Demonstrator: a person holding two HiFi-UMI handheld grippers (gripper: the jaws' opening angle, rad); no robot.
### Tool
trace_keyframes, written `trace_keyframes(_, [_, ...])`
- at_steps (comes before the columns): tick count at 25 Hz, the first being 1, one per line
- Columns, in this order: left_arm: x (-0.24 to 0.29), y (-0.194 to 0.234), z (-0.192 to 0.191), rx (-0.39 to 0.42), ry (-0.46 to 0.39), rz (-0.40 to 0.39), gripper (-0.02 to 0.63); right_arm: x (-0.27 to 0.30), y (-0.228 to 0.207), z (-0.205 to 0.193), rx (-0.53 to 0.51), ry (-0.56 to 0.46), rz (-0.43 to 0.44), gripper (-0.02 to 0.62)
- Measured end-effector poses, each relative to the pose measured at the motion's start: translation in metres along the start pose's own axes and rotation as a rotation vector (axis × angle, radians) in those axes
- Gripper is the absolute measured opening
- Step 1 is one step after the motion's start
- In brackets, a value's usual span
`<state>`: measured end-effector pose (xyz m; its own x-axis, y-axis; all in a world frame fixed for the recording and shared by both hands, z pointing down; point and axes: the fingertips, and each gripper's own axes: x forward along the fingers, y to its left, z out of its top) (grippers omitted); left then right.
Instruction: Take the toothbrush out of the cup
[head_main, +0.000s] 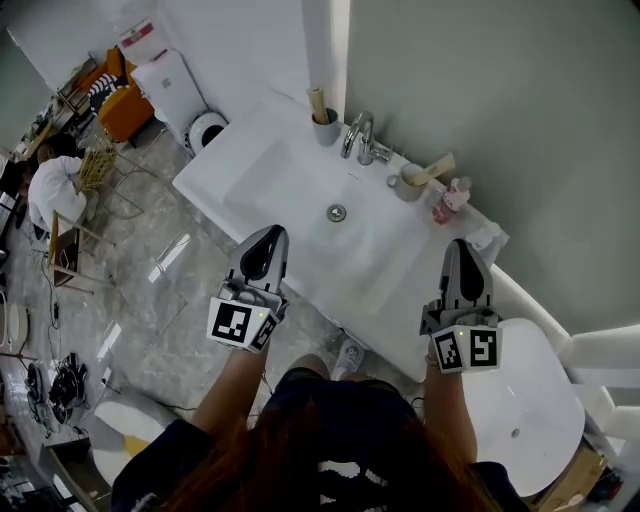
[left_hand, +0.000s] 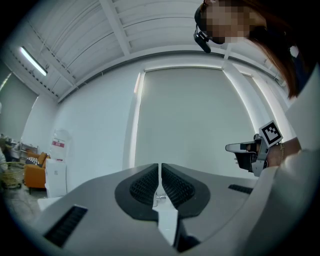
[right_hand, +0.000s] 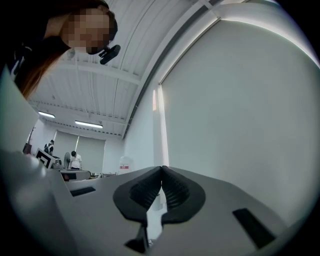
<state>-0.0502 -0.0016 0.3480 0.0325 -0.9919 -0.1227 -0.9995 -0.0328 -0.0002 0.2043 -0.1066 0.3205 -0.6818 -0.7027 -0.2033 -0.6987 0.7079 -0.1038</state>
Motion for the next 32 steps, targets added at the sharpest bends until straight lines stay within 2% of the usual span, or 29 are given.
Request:
trace_keyframes(9, [0.081, 0.026, -0.028, -0.023, 0.034, -0.081, 0.035, 0.045, -0.033, -0.024, 0.0, 0.036, -0.096, 0.015])
trace_keyframes(13, [0.128, 0.049, -0.032, -0.037, 0.041, -0.18, 0.035, 0.079, -0.043, -0.026, -0.015, 0.021, -0.203, 0.014])
trace_keyframes(19, [0.192, 0.098, -0.031, -0.031, 0.022, -0.317, 0.035, 0.133, -0.031, -0.033, -0.053, 0.0, -0.328, 0.015])
trace_keyframes(25, [0.237, 0.121, -0.037, -0.037, 0.025, -0.437, 0.035, 0.154, -0.025, -0.045, -0.068, 0.008, -0.442, 0.015])
trace_keyframes(28, [0.246, 0.127, -0.043, -0.049, 0.035, -0.455, 0.035, 0.159, -0.02, -0.052, -0.073, 0.031, -0.456, 0.015])
trace_keyframes(32, [0.249, 0.129, -0.056, -0.067, 0.052, -0.44, 0.035, 0.162, -0.026, -0.065, -0.062, 0.058, -0.448, 0.015])
